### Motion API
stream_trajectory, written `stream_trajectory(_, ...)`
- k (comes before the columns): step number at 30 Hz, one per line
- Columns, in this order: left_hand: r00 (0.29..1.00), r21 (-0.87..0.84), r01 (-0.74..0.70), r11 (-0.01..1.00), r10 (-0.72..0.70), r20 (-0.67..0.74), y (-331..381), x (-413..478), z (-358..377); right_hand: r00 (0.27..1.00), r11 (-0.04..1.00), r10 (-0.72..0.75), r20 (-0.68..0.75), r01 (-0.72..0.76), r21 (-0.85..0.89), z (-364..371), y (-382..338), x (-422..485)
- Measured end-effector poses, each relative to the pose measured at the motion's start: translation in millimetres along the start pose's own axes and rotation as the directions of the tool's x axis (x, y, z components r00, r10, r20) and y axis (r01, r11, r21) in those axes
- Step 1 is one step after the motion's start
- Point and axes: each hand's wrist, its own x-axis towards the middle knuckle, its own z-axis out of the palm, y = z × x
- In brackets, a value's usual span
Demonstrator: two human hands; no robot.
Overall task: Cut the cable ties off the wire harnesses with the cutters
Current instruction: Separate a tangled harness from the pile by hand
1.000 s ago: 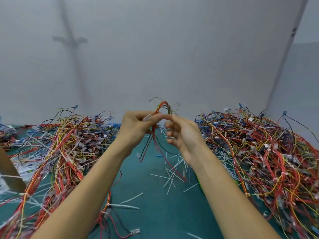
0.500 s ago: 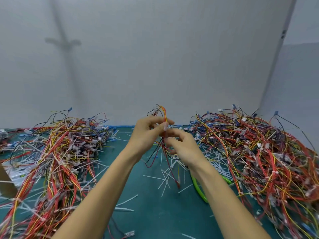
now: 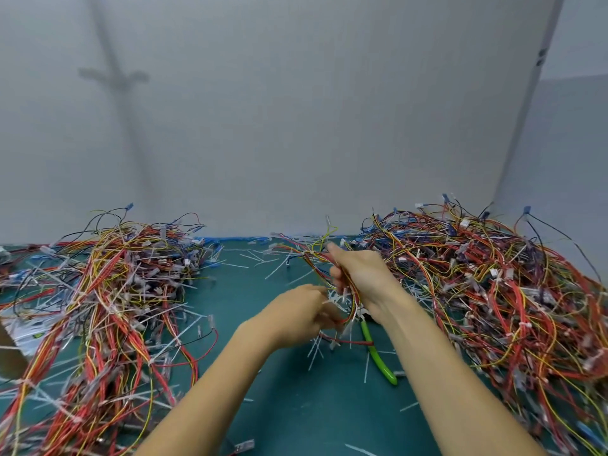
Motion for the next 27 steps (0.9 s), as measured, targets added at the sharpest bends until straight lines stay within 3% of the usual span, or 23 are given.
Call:
stream_trajectory(2, 0.995, -0.366, 0.094, 0.926, -0.08, 0.052, -5.2, -2.6, -4.4, 0.998, 0.995, -0.002, 0.067, -0.005, 0.096, -1.8, 4.5, 0.1)
stream_trajectory(3, 0.989, -0.591, 0.143, 0.794, -0.142, 0.049, -6.6, -3.7, -7.6, 0.995, 0.992, -0.018, 0.093, 0.006, 0.129, -3.3, 5.6, -0.6)
stream_trajectory(5, 0.935, -0.906, 0.151, 0.395, -0.355, 0.001, -12.6, -2.3, -10.2, 0.99, 0.986, -0.06, 0.127, 0.039, 0.159, -6.7, 7.6, -1.5)
stream_trajectory(7, 0.836, -0.997, 0.037, -0.066, -0.544, 0.067, -20.7, 2.6, -12.7, 0.982, 0.982, -0.074, 0.173, 0.042, 0.185, -9.9, 10.0, -3.7)
stream_trajectory(8, 0.817, -0.964, -0.037, -0.262, -0.563, 0.122, -23.8, 4.4, -14.4, 0.976, 0.982, -0.083, 0.203, 0.045, 0.182, -11.4, 11.6, -5.0)
stream_trajectory(9, 0.816, -0.914, -0.095, -0.394, -0.557, 0.155, -25.8, 6.1, -16.4, 0.968, 0.984, -0.088, 0.237, 0.048, 0.169, -12.2, 12.8, -6.7)
stream_trajectory(10, 0.82, -0.879, -0.129, -0.459, -0.547, 0.166, -26.7, 8.3, -18.6, 0.96, 0.988, -0.088, 0.267, 0.05, 0.146, -12.8, 14.2, -7.7)
stream_trajectory(12, 0.819, -0.882, -0.144, -0.448, -0.555, 0.148, -25.2, 14.6, -21.7, 0.945, 0.996, -0.076, 0.317, 0.057, 0.071, -12.9, 16.7, -8.6)
stream_trajectory(17, 0.76, -0.964, -0.143, -0.226, -0.649, 0.04, -15.6, 26.8, -22.0, 0.943, 0.995, 0.003, 0.333, 0.031, -0.098, -17.8, 17.4, -5.3)
stream_trajectory(20, 0.749, -0.987, -0.109, -0.121, -0.663, -0.001, -15.1, 24.2, -16.0, 0.95, 0.959, 0.079, 0.3, 0.01, -0.283, -24.8, 15.9, -3.0)
stream_trajectory(22, 0.76, -0.995, -0.094, -0.045, -0.648, -0.042, -14.4, 22.1, -11.7, 0.982, 0.932, 0.073, 0.175, -0.005, -0.362, -26.2, 16.3, -0.5)
stream_trajectory(24, 0.759, -0.994, -0.109, 0.005, -0.646, -0.087, -11.8, 21.1, -8.5, 0.999, 0.94, -0.027, -0.036, 0.013, -0.341, -24.8, 15.7, 0.6)
stream_trajectory(27, 0.739, -0.988, -0.147, 0.04, -0.66, -0.137, -6.6, 24.0, -8.1, 0.938, 0.969, -0.184, -0.294, 0.124, -0.213, -21.7, 12.7, 2.5)
